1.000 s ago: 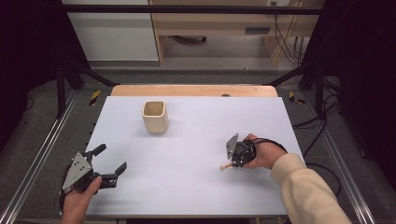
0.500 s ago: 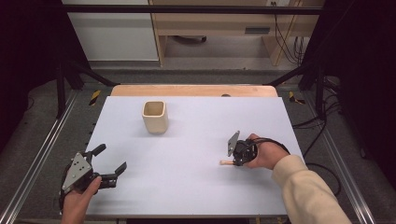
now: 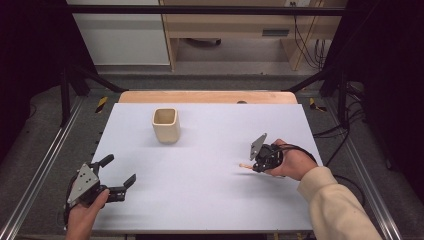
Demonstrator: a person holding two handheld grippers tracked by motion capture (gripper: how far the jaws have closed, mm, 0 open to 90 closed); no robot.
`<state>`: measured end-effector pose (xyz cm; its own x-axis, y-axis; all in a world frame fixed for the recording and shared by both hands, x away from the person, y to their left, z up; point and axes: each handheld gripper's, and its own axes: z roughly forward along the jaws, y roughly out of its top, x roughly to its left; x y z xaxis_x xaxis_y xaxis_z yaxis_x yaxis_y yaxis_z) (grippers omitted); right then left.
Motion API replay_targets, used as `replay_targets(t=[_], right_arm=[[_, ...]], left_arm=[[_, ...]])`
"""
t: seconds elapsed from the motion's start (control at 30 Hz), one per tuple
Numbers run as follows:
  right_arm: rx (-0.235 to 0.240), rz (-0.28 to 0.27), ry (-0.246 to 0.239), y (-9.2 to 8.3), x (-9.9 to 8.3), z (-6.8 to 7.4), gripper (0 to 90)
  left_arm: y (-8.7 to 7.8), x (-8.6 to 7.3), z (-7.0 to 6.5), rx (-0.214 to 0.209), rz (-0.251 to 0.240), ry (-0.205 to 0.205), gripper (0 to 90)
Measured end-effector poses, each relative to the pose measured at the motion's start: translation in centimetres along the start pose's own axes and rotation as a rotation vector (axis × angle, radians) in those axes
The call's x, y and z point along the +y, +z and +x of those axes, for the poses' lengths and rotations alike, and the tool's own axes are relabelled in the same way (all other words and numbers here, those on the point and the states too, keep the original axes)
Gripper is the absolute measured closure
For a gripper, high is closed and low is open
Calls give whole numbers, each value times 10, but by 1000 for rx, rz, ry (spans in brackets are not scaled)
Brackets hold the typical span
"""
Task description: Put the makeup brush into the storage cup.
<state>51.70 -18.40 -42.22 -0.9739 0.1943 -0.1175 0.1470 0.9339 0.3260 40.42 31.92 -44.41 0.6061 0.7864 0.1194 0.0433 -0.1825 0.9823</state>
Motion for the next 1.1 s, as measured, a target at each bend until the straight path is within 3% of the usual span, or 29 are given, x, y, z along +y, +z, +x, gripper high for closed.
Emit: replay_targets(t=[0.27, 0.6, 0.73, 0.9, 1.1], right_arm=[[-29, -25, 24, -7, -3, 0, 837], [-110, -128, 46, -30, -1, 2, 837], [-142, -183, 54, -40, 2, 3, 837], [-193, -291, 90, -52, 4, 5, 837], [-228, -365, 133, -53, 4, 4, 837]], left_arm=[[0, 0, 0, 2, -2, -3, 6], [1, 0, -1, -5, 3, 3, 6], [1, 0, 0, -3, 2, 1, 6], [2, 0, -1, -7, 2, 0, 6], [3, 0, -3, -13, 4, 3, 6]])
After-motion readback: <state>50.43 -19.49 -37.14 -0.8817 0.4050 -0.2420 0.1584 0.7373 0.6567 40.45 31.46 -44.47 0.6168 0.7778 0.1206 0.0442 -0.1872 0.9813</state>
